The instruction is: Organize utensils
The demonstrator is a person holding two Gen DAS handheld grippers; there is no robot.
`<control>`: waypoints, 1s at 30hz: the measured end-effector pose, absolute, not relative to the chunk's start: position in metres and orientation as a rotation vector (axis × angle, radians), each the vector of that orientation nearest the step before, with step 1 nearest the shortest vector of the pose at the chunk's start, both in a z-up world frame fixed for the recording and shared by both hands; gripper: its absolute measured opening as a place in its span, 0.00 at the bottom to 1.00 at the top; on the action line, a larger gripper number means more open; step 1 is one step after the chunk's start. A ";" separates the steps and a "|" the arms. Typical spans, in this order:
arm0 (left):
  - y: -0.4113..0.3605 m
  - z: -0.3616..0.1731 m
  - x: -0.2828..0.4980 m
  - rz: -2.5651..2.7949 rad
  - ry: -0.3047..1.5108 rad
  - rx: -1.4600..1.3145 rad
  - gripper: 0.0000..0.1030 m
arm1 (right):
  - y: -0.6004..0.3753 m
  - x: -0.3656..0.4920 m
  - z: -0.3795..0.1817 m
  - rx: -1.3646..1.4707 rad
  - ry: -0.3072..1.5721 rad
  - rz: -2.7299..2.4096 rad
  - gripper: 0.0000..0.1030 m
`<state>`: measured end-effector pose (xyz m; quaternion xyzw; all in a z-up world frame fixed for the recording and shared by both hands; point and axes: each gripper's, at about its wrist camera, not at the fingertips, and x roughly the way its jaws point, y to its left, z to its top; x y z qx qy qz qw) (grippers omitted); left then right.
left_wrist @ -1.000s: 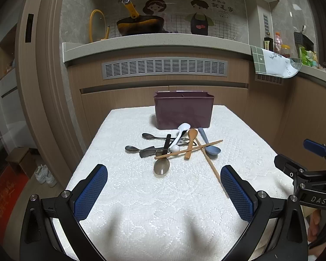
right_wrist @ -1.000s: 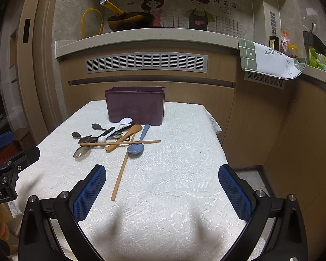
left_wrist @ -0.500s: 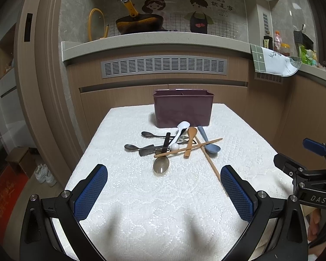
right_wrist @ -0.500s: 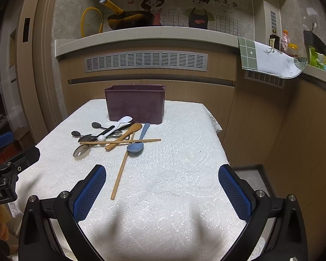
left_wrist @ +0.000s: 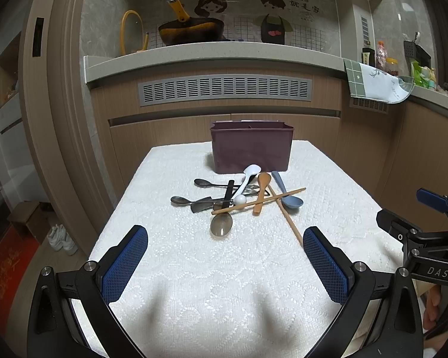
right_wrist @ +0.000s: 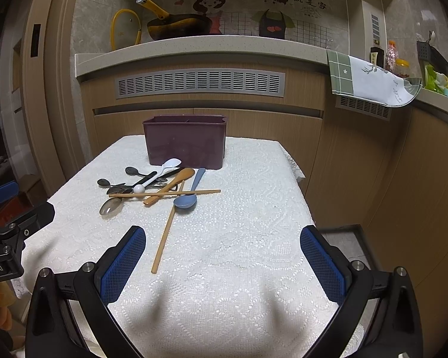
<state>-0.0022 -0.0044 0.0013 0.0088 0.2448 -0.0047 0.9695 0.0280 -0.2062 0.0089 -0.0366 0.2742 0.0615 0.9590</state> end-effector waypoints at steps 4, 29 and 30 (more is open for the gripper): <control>-0.005 0.000 -0.002 -0.010 0.498 0.019 1.00 | -0.207 0.029 0.008 -0.074 0.558 0.123 1.00; 0.017 -0.024 0.125 -0.180 0.672 -0.001 1.00 | -0.198 0.131 -0.029 -0.227 0.770 0.111 1.00; 0.017 -0.026 0.135 -0.192 0.682 -0.006 0.99 | -0.196 0.136 -0.032 -0.232 0.788 0.105 1.00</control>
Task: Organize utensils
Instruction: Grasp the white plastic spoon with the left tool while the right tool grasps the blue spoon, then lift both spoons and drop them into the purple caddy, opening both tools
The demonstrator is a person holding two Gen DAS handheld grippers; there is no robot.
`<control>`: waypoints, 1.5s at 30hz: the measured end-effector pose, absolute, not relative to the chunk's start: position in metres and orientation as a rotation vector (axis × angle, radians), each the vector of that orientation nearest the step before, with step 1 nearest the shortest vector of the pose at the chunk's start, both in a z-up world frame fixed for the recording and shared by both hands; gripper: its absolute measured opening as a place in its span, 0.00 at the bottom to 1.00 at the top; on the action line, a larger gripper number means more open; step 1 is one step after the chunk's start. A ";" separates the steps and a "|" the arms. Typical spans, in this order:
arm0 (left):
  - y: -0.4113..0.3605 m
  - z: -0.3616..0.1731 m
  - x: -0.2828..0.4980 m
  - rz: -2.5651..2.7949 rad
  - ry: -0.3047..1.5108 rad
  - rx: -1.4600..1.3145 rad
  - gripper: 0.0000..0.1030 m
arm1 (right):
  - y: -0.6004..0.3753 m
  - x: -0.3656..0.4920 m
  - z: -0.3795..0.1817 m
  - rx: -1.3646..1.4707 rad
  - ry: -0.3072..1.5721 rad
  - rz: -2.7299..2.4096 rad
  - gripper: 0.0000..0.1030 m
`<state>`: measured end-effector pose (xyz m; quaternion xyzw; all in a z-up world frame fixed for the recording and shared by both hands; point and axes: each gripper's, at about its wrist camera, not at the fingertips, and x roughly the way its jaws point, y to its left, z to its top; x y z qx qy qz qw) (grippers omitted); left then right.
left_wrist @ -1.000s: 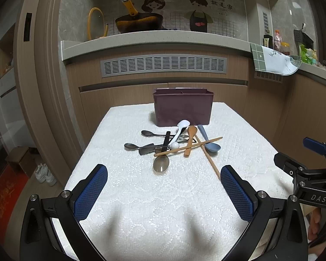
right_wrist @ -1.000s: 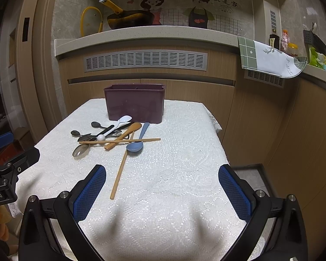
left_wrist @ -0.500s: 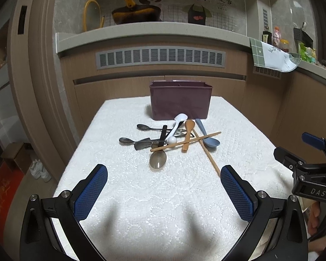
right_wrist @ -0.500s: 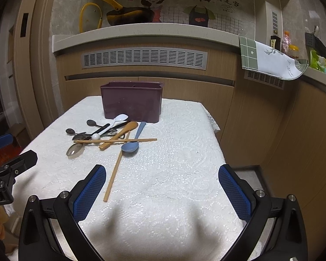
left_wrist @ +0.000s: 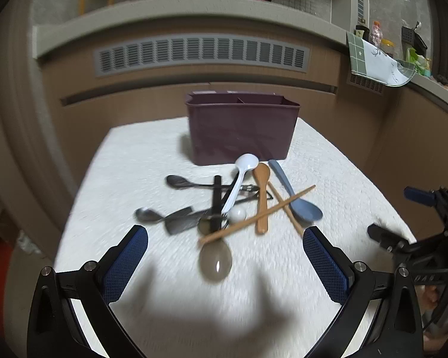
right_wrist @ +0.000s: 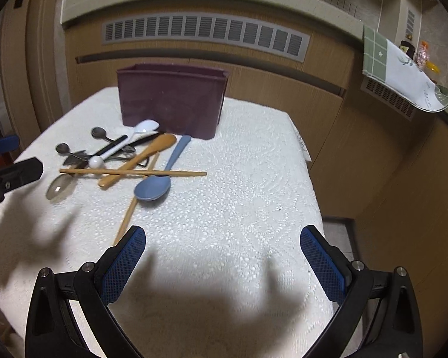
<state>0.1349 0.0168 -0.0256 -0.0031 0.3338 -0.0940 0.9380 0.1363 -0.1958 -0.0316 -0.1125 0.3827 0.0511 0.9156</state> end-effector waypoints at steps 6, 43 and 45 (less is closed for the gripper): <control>0.014 -0.022 0.179 -0.261 0.680 0.003 0.97 | -0.185 0.164 -0.044 -0.296 0.843 0.079 1.00; 0.015 -0.017 0.259 -0.366 0.828 -0.073 0.33 | -0.213 0.211 -0.047 -0.084 0.932 0.305 0.38; 0.030 -0.003 0.238 -0.334 0.761 -0.105 0.33 | -0.203 0.215 -0.047 -0.083 0.943 0.335 0.38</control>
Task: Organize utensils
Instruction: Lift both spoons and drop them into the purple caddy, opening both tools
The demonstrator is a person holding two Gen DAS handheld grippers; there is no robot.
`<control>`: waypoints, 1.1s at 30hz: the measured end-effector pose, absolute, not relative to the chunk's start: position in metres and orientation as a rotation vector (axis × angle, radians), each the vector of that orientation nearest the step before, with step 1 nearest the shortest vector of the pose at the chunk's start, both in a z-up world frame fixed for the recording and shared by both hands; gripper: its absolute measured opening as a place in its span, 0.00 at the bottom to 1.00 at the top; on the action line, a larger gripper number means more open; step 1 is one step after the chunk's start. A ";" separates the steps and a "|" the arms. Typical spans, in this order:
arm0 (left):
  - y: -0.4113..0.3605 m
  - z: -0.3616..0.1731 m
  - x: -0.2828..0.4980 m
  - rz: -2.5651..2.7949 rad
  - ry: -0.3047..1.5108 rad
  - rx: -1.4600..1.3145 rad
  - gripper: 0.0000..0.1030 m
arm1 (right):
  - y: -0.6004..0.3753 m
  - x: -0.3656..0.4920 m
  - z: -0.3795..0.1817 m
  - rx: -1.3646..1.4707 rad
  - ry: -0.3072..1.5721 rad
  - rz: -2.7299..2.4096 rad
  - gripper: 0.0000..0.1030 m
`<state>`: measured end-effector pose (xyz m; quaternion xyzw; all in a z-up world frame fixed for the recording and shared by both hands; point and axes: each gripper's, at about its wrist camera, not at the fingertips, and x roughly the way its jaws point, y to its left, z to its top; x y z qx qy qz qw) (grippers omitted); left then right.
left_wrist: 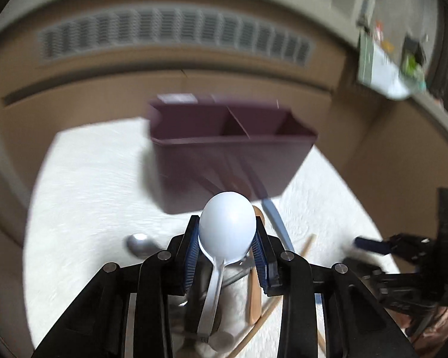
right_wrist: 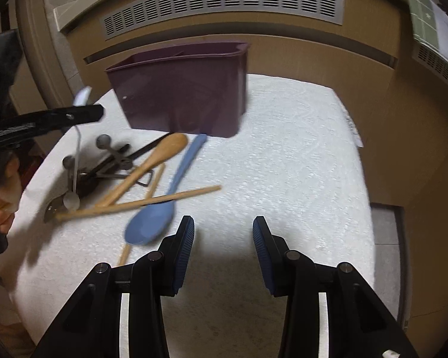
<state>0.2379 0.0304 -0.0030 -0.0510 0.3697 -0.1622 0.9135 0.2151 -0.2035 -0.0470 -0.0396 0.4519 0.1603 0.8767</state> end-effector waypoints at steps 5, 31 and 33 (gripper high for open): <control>0.049 0.016 0.204 -0.260 0.625 -0.115 0.33 | -0.169 0.245 -0.047 -0.113 0.970 0.373 0.37; 0.042 0.062 0.178 -0.360 0.551 -0.231 0.33 | -0.168 0.225 0.050 -0.016 0.726 0.379 0.10; 0.039 0.083 0.183 -0.382 0.513 -0.225 0.33 | -0.171 0.224 0.072 -0.022 0.654 0.383 0.10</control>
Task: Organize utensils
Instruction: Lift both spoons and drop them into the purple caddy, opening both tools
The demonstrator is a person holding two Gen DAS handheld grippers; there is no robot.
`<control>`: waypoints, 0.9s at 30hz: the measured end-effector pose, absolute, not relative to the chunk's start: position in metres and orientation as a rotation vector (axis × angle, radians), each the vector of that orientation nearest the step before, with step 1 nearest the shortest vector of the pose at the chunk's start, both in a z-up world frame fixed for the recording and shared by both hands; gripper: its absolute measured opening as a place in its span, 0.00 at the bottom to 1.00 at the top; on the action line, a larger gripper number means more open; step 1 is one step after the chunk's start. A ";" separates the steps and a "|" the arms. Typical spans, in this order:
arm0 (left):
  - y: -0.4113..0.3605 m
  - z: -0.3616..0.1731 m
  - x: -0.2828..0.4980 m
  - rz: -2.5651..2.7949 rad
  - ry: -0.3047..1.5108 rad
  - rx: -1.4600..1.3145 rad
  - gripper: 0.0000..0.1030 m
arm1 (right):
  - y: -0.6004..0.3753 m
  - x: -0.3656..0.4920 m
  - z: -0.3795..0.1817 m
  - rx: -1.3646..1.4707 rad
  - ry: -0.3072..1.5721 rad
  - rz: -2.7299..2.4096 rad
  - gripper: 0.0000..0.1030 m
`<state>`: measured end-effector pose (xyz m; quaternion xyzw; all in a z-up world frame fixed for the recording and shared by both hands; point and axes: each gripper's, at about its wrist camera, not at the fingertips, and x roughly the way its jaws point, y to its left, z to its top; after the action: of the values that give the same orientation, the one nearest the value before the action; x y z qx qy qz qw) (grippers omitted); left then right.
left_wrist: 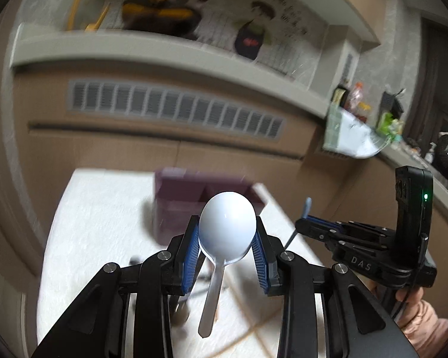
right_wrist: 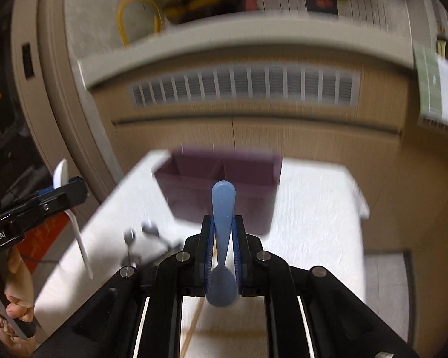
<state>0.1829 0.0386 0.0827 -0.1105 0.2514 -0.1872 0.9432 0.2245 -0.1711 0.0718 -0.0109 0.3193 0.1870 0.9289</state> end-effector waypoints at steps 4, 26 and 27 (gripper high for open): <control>0.035 0.139 0.211 -0.419 0.405 -0.203 0.33 | -0.174 0.237 0.132 -0.041 0.515 0.389 0.10; 0.025 0.063 0.379 -0.401 0.515 -0.258 0.35 | -0.159 0.356 0.074 -0.073 0.621 0.386 0.11; 0.025 0.056 0.382 -0.402 0.541 -0.261 0.35 | -0.160 0.356 0.068 -0.068 0.635 0.389 0.15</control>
<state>0.3818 0.0249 0.0556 -0.1277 0.2649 -0.1967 0.9353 0.3559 -0.1599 0.0680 -0.0334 0.3103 0.1901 0.9309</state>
